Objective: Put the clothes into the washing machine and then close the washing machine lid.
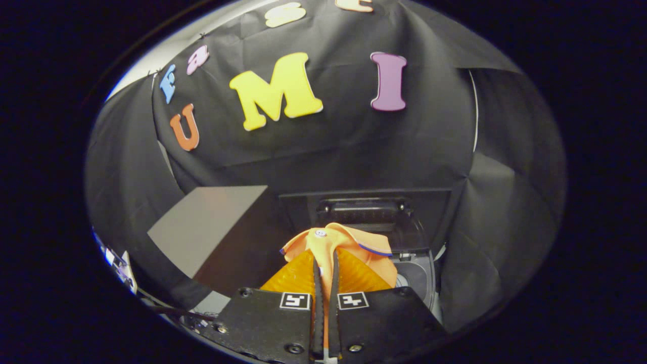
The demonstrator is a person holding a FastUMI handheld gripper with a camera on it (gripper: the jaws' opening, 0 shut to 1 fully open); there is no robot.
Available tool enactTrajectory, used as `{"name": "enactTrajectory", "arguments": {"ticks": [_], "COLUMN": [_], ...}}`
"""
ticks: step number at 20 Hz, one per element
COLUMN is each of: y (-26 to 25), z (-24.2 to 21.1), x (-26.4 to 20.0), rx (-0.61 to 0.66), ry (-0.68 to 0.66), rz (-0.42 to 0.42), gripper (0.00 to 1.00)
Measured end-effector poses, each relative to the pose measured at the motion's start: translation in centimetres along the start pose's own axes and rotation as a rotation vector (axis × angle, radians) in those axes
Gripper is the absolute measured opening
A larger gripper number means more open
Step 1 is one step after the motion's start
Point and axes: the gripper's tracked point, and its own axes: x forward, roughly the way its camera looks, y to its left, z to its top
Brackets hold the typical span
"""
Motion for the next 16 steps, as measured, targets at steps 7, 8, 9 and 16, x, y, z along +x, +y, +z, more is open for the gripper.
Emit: {"name": "enactTrajectory", "arguments": {"ticks": [7,8,9,16], "y": [-2.1,-2.1,-2.1,-4.1], "z": [-5.4,-6.3,-7.1,-12.5], "x": [7.7,8.6,9.1,13.7], "rx": [-0.126,-0.133,-0.135,-0.254], "ry": [0.178,0.201,0.224,0.351], "rz": [-0.002,0.0,0.005,-0.062], "gripper": [0.07,0.07,0.07,0.07]}}
